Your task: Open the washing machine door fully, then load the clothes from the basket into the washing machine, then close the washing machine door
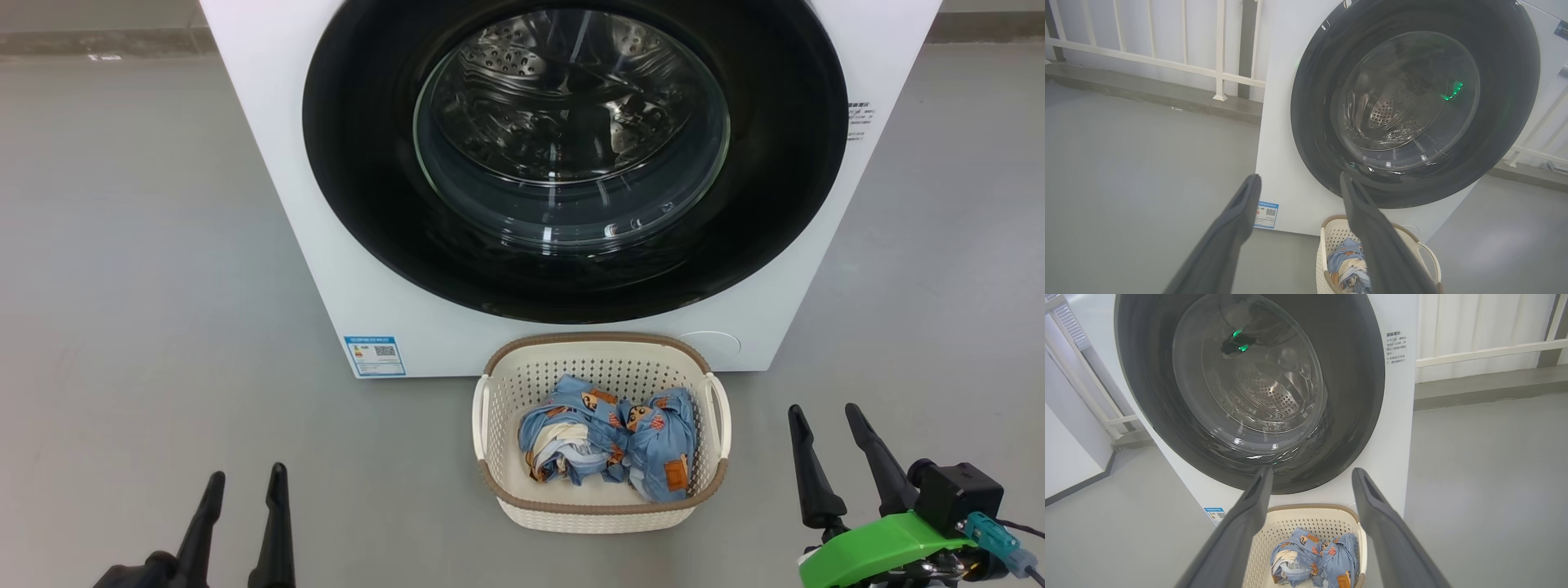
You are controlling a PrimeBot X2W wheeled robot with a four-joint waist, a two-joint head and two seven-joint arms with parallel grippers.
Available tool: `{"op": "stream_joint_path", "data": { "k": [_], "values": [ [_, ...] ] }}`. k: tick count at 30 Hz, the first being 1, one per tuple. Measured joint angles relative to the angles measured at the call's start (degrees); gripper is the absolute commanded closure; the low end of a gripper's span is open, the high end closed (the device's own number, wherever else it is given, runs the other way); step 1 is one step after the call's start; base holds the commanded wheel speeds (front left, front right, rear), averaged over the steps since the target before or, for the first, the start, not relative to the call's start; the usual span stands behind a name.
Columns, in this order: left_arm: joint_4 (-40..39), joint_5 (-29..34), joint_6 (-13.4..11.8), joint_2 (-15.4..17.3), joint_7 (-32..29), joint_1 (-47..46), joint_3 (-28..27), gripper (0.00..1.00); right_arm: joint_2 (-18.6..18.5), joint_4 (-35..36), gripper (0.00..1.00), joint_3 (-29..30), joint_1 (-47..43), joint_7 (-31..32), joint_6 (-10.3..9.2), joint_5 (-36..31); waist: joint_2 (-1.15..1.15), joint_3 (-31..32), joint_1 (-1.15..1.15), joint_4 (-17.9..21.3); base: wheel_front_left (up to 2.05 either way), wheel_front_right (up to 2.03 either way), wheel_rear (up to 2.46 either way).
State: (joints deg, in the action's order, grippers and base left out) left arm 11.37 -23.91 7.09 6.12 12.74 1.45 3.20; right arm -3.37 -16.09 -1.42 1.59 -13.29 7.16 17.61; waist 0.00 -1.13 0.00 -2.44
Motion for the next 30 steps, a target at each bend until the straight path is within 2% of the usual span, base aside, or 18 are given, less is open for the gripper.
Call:
{"op": "stream_joint_path", "data": {
  "k": [11, 30],
  "values": [
    [0.04, 6.9, 0.11, 0.09, 1.52, 0.01, -0.3, 0.0, 0.9, 0.2, 0.0, 2.49, -0.7, -0.94, 0.01, -7.69, 0.0, 0.53, 0.0, -0.37, 0.0, 0.0, 0.0],
    [0.92, 7.27, 0.43, 0.08, 1.74, 0.12, -1.51, 0.0, 1.07, 0.52, 0.0, 5.03, -2.34, -0.94, 0.02, -7.58, 0.0, 1.31, 0.0, -0.55, 0.0, 0.0, 0.0]
  ]
}}
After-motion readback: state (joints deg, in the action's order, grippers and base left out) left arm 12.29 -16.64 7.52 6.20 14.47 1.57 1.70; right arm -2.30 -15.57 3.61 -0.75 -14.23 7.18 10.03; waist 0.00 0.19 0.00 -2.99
